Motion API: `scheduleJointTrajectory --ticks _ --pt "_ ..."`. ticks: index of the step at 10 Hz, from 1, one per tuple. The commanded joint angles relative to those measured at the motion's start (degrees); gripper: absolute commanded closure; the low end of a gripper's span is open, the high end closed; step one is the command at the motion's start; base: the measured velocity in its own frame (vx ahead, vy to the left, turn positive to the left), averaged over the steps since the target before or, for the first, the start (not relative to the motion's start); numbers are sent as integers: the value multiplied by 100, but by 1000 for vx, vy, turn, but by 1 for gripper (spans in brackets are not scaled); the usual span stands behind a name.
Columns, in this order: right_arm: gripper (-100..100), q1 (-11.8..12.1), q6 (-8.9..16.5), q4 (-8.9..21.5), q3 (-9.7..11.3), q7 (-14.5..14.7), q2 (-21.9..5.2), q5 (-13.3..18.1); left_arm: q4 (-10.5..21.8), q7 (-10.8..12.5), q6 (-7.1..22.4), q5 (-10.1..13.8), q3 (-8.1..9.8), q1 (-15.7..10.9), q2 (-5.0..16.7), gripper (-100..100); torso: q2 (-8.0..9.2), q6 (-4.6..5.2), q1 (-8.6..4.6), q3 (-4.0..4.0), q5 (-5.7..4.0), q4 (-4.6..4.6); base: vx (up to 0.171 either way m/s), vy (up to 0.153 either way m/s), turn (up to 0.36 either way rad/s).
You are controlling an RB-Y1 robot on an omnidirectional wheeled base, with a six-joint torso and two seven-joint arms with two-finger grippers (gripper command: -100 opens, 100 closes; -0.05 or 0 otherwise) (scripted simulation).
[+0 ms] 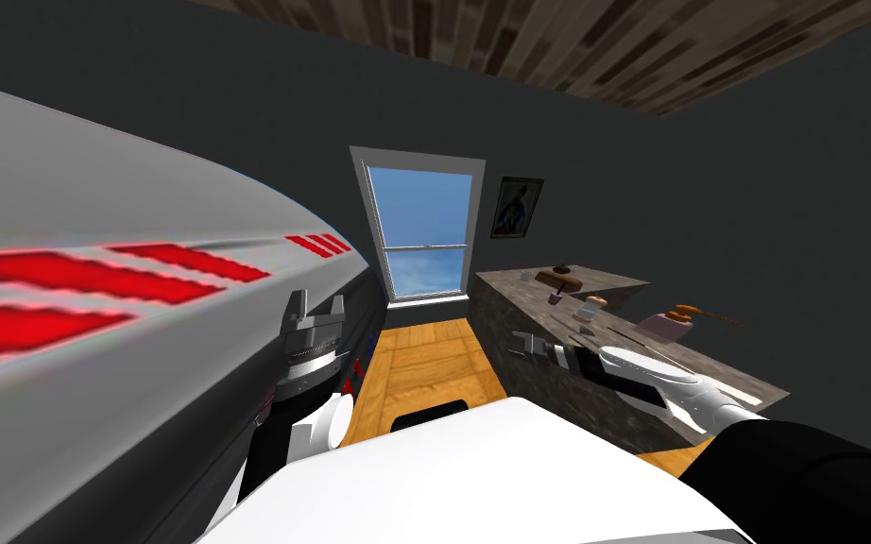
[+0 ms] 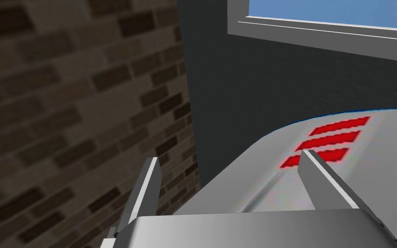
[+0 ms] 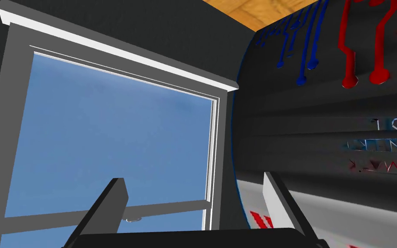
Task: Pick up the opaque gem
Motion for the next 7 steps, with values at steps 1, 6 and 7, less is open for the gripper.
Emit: scheduleJointTrajectory --ticks 1,6,7 --pt "-100 76 19 247 27 102 -286 183 0 0 0 0 0 0 0 0 0 0 0 0 0 0 22 -74 154" --pt "-100 123 60 797 157 255 -963 526 0 0 0 0 1 1 1 0 -1 3 -26 0 -7 0 15 -91 98" --pt "-100 141 86 938 204 295 -1125 628 0 0 0 0 1 0 1 0 0 3 -26 0 -6 0 11 -140 149"
